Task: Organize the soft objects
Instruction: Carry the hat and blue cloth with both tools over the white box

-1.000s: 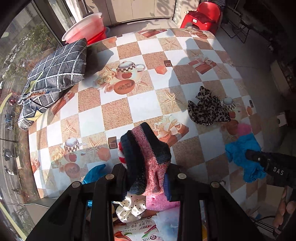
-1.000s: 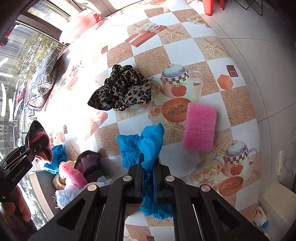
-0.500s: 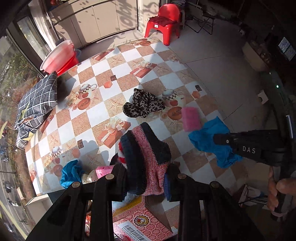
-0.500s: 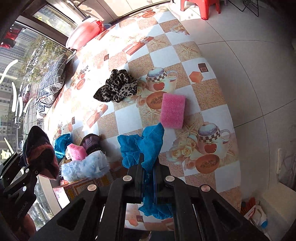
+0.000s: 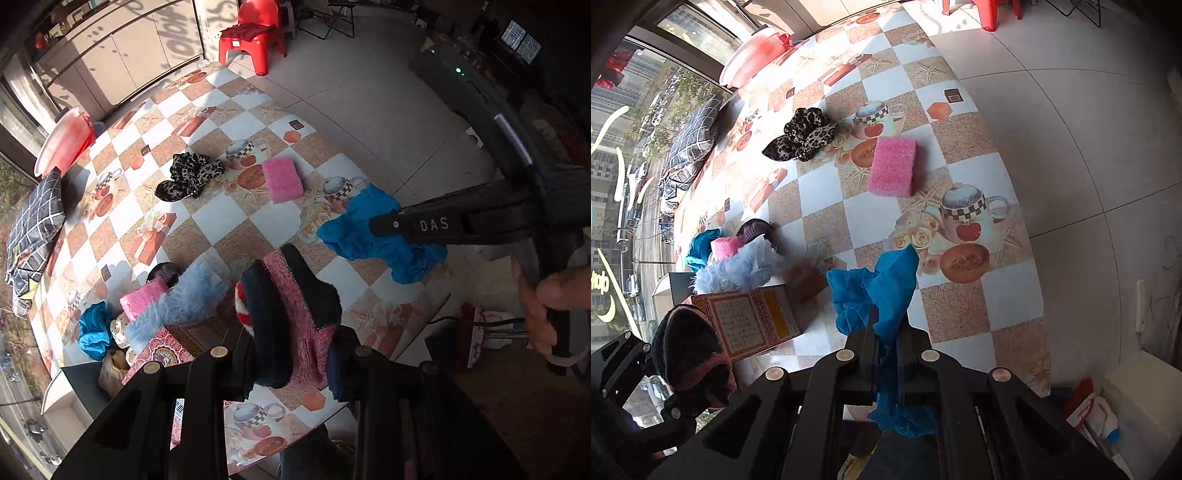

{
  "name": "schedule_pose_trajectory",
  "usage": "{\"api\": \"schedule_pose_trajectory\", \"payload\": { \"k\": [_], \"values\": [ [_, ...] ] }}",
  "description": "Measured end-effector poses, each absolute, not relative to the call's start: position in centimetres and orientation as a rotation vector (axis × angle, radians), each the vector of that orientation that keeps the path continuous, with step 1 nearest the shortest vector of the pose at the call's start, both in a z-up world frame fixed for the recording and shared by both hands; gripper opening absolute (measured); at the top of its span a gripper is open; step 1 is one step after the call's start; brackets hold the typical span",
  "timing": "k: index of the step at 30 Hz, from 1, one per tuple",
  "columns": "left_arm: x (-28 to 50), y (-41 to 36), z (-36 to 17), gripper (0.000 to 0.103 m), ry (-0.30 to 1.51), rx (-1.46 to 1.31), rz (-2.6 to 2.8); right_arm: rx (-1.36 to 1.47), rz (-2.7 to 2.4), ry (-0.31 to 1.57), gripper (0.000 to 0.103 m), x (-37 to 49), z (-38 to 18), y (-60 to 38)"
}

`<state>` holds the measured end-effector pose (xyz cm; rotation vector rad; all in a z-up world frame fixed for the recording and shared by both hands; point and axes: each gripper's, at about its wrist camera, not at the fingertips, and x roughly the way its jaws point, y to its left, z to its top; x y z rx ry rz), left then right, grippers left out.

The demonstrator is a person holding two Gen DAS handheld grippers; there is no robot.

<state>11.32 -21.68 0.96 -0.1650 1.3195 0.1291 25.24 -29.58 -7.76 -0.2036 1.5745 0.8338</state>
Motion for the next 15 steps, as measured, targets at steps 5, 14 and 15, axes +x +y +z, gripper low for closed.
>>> {"api": "schedule_pose_trajectory", "payload": {
  "k": [5,14,15],
  "values": [
    [7.9,-23.2,0.9,0.032,1.314,-0.123,0.056,-0.171,0.79,1.582,0.007,21.9,-7.8,-31.0],
    [-0.5,-20.9,2.7,0.032,1.247,-0.107,0.088,-0.159,0.748,1.613,0.007,12.9,-6.9,-31.9],
    [-1.5,-20.4,2.8,0.032,1.241,-0.109,0.103,-0.164,0.752,1.61,0.007,12.1,-6.7,-31.7]
  ]
}}
